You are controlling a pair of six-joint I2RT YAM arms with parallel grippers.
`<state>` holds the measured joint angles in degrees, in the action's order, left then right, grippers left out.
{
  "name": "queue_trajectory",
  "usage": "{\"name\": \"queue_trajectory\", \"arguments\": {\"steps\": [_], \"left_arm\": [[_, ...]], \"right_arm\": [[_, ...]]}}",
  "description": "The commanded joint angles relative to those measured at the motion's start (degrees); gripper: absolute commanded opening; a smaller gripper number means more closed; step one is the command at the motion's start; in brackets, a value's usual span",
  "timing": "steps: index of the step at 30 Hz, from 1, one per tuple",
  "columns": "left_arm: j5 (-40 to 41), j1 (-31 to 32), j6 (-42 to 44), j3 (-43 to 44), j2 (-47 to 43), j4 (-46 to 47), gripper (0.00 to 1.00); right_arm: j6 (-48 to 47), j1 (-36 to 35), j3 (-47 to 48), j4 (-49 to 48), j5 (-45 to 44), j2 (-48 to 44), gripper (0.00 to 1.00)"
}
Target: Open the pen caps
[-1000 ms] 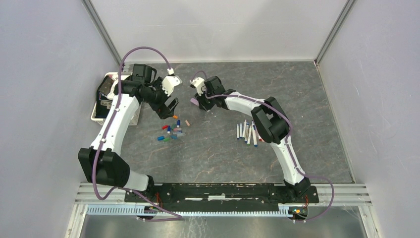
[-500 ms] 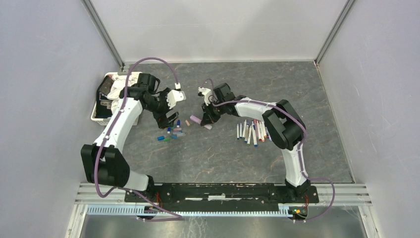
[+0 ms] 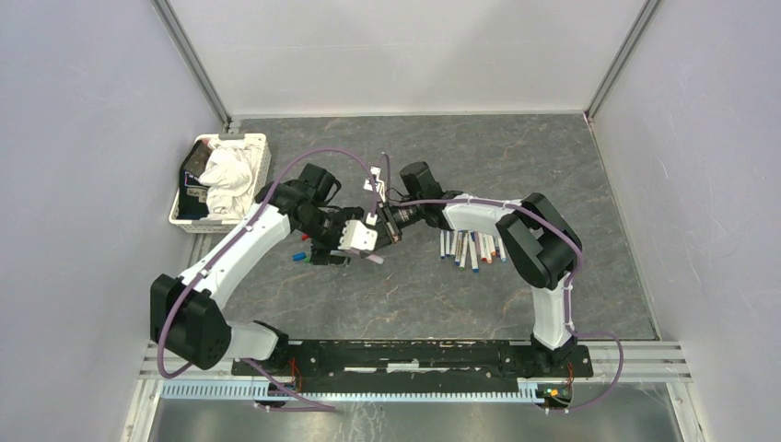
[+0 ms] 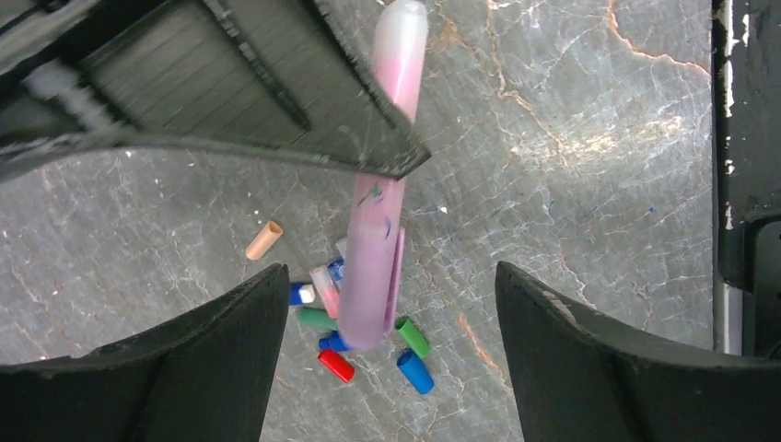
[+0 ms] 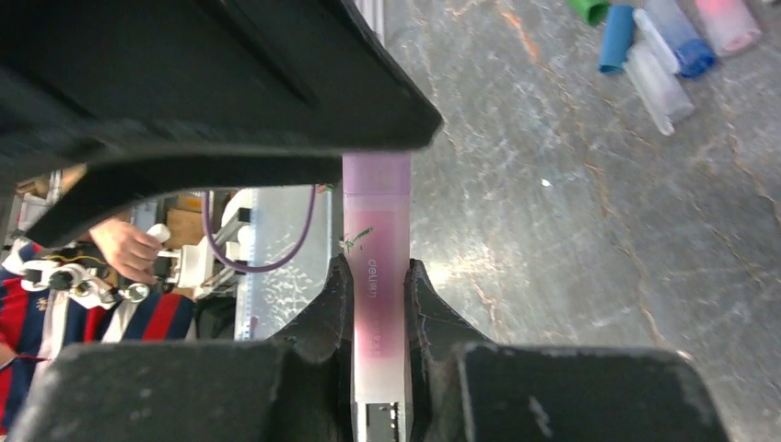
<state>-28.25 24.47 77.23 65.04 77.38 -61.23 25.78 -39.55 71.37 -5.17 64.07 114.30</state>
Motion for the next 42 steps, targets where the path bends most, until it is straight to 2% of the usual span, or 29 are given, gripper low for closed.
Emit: {"name": "queue_trajectory", "arguments": {"steps": [1, 8, 13, 16, 18, 25, 30, 32, 34, 37, 42], "left_arm": [[1.06, 1.93, 4.71, -1.46, -2.35, -0.82, 0.81], [1.78, 3.02, 4.72, -3.6, -4.12, 3.32, 0.49], [2.12, 4.12, 4.71, -3.61, -4.52, 4.26, 0.23], [2.21, 4.68, 4.76, -3.43, -4.46, 3.42, 0.11], [2.84, 5.01, 4.88, -3.42, -4.35, 2.98, 0.03], [4.24, 4.97, 5.31, -2.81, -4.45, 1.74, 0.02], [2.91, 5.11, 5.44, -2.01, -4.07, 1.7, 0.02], [2.88, 5.15, 5.31, -1.64, -4.0, 1.7, 0.02], [2.93, 5.24, 5.31, -1.45, -4.12, 1.74, 0.02], [3.55, 5.28, 5.4, -1.36, -4.2, 1.79, 0.02], [3.72, 5.24, 5.55, -0.86, -4.03, 1.75, 0.02]], "right_arm": [[8.52, -0.41, 0.09, -9.49, 4.95, -1.37, 0.0], [10.43, -1.18, 0.26, -10.34, 5.58, -1.37, 0.0], [13.02, -2.18, 0.26, -12.43, 5.54, -0.85, 0.0], [16.64, -3.52, 0.26, -15.93, 5.71, 0.43, 0.22], [19.18, -4.2, 0.18, -19.1, 5.81, 1.29, 0.29], [22.85, -4.57, -0.88, -23.61, 6.19, 1.7, 0.3], [27.58, -5.16, -1.23, -29.8, 5.95, 2.0, 0.46], [29.28, -5.42, -1.32, -32.07, 6.13, 2.33, 0.49], [29.48, -5.54, -1.19, -32.25, 6.1, 2.54, 0.48], [29.3, -5.54, -1.24, -31.64, 6.36, 2.56, 0.4], [27.89, -5.75, -1.63, -29.94, 6.38, 2.7, 0.37]]}}
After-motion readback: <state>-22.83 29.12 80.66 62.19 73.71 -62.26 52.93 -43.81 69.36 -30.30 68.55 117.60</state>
